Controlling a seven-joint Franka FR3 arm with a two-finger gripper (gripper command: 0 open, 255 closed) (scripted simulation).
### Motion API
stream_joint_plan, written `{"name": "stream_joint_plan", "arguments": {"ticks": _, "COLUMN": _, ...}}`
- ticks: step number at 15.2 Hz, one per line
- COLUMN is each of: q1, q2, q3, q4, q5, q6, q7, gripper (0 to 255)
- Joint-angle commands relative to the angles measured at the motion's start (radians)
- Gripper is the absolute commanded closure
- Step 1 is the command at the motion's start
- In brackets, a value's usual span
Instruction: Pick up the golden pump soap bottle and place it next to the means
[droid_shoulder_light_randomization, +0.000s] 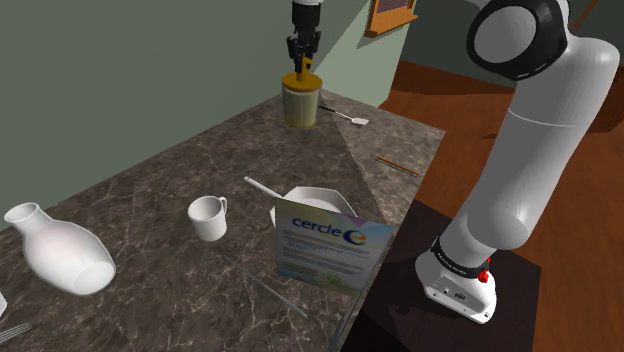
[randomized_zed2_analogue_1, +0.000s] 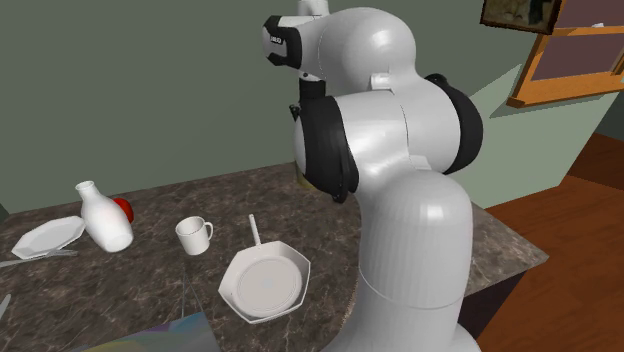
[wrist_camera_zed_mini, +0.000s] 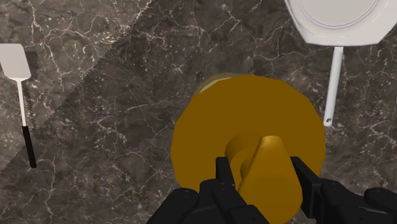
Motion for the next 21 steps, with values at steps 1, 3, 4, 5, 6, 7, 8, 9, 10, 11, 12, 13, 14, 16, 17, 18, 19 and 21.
{"name": "stream_joint_plan", "arguments": {"ticks": 1, "q1": 0.000, "q2": 0.007, "q3": 0.000, "q4": 0.041, "q5": 0.001, "q6": -0.034, "q7": 0.000, "gripper": 255}}
{"name": "stream_joint_plan", "arguments": {"ticks": 3, "q1": -0.001, "q2": 0.017, "q3": 0.000, "q4": 0.082, "q5": 0.001, "q6": -0.065, "q7": -0.001, "gripper": 255}}
{"name": "stream_joint_plan", "arguments": {"ticks": 4, "q1": -0.001, "q2": 0.022, "q3": 0.000, "q4": 0.103, "q5": 0.002, "q6": -0.081, "q7": -0.001, "gripper": 255}}
{"name": "stream_joint_plan", "arguments": {"ticks": 5, "q1": -0.002, "q2": 0.028, "q3": 0.000, "q4": 0.125, "q5": 0.002, "q6": -0.097, "q7": -0.001, "gripper": 255}}
{"name": "stream_joint_plan", "arguments": {"ticks": 6, "q1": -0.002, "q2": 0.034, "q3": -0.001, "q4": 0.148, "q5": 0.003, "q6": -0.113, "q7": -0.001, "gripper": 255}}
{"name": "stream_joint_plan", "arguments": {"ticks": 7, "q1": -0.003, "q2": 0.041, "q3": -0.001, "q4": 0.171, "q5": 0.003, "q6": -0.130, "q7": -0.002, "gripper": 255}}
{"name": "stream_joint_plan", "arguments": {"ticks": 8, "q1": -0.003, "q2": 0.048, "q3": -0.001, "q4": 0.196, "q5": 0.004, "q6": -0.147, "q7": -0.002, "gripper": 255}}
{"name": "stream_joint_plan", "arguments": {"ticks": 9, "q1": -0.004, "q2": 0.056, "q3": -0.001, "q4": 0.221, "q5": 0.005, "q6": -0.165, "q7": -0.003, "gripper": 255}}
{"name": "stream_joint_plan", "arguments": {"ticks": 10, "q1": -0.005, "q2": 0.065, "q3": -0.001, "q4": 0.248, "q5": 0.005, "q6": -0.183, "q7": -0.003, "gripper": 255}}
{"name": "stream_joint_plan", "arguments": {"ticks": 11, "q1": -0.006, "q2": 0.074, "q3": -0.001, "q4": 0.275, "q5": 0.006, "q6": -0.201, "q7": -0.003, "gripper": 255}}
{"name": "stream_joint_plan", "arguments": {"ticks": 12, "q1": -0.006, "q2": 0.084, "q3": -0.001, "q4": 0.304, "q5": 0.007, "q6": -0.220, "q7": -0.004, "gripper": 255}}
{"name": "stream_joint_plan", "arguments": {"ticks": 13, "q1": -0.007, "q2": 0.095, "q3": -0.002, "q4": 0.335, "q5": 0.008, "q6": -0.240, "q7": -0.004, "gripper": 255}}
{"name": "stream_joint_plan", "arguments": {"ticks": 14, "q1": -0.008, "q2": 0.107, "q3": -0.002, "q4": 0.367, "q5": 0.009, "q6": -0.260, "q7": -0.005, "gripper": 255}}
{"name": "stream_joint_plan", "arguments": {"ticks": 16, "q1": -0.011, "q2": 0.134, "q3": -0.002, "q4": 0.439, "q5": 0.011, "q6": -0.304, "q7": -0.005, "gripper": 255}}
{"name": "stream_joint_plan", "arguments": {"ticks": 17, "q1": -0.013, "q2": 0.151, "q3": -0.002, "q4": 0.479, "q5": 0.013, "q6": -0.328, "q7": -0.006, "gripper": 255}}
{"name": "stream_joint_plan", "arguments": {"ticks": 18, "q1": -0.013, "q2": 0.158, "q3": -0.002, "q4": 0.495, "q5": 0.014, "q6": -0.337, "q7": -0.006, "gripper": 255}}
{"name": "stream_joint_plan", "arguments": {"ticks": 19, "q1": 0.005, "q2": 0.126, "q3": 0.004, "q4": 0.436, "q5": 0.008, "q6": -0.310, "q7": 0.015, "gripper": 255}}
{"name": "stream_joint_plan", "arguments": {"ticks": 21, "q1": 0.039, "q2": 0.075, "q3": 0.018, "q4": 0.338, "q5": 0.000, "q6": -0.264, "q7": 0.059, "gripper": 255}}
